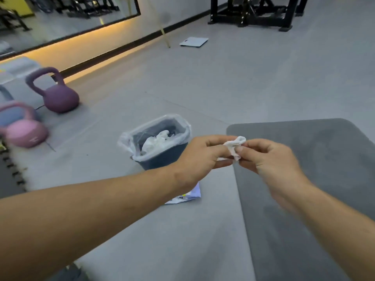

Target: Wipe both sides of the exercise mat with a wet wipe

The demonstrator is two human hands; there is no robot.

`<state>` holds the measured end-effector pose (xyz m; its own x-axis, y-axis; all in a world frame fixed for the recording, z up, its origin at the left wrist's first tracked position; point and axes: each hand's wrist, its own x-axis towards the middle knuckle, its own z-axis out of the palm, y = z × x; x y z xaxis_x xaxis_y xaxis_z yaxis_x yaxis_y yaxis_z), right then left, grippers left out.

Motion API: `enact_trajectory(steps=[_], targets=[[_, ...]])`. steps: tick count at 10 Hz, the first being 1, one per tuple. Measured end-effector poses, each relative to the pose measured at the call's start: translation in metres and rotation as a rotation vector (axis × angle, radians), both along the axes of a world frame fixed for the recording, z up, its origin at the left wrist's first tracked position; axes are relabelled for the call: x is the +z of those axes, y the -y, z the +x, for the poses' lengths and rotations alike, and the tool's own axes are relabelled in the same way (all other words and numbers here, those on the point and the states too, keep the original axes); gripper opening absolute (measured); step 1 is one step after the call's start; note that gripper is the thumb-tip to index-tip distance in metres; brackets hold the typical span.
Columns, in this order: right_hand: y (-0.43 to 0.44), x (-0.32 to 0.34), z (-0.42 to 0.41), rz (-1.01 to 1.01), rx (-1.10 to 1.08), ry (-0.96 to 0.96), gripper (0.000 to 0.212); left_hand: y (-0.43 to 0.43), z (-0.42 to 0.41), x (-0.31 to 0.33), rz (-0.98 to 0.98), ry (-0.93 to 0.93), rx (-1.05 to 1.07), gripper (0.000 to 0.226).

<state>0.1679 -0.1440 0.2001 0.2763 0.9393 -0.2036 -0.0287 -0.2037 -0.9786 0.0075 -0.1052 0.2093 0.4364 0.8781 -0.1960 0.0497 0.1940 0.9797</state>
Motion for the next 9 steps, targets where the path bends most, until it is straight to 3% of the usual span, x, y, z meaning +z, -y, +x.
enact_trajectory(steps=[2, 4, 6, 7, 8, 9], targets=[[-0.025, 0.007, -0.032, -0.088, 0.243, -0.087, 0.019, -0.03, -0.042, -0.017, 0.061, -0.013, 0.217, 0.023], [-0.048, 0.007, -0.068, -0.134, 0.364, -0.045, 0.035, -0.075, -0.08, -0.038, 0.136, -0.235, 0.446, 0.014], [-0.045, 0.001, -0.069, -0.178, 0.34, 0.018, 0.018, -0.143, -0.122, -0.069, 0.097, -0.418, 0.79, 0.011], [-0.042, 0.002, -0.059, -0.192, 0.327, 0.024, 0.014, -0.162, -0.134, -0.078, 0.047, -0.506, 0.851, 0.012], [-0.043, 0.003, -0.049, -0.182, 0.294, -0.002, 0.011, -0.17, -0.135, -0.094, -0.024, -0.566, 0.821, 0.037], [-0.041, 0.002, -0.042, -0.199, 0.248, -0.005, 0.011, -0.171, -0.129, -0.112, -0.055, -0.582, 0.778, 0.035]])
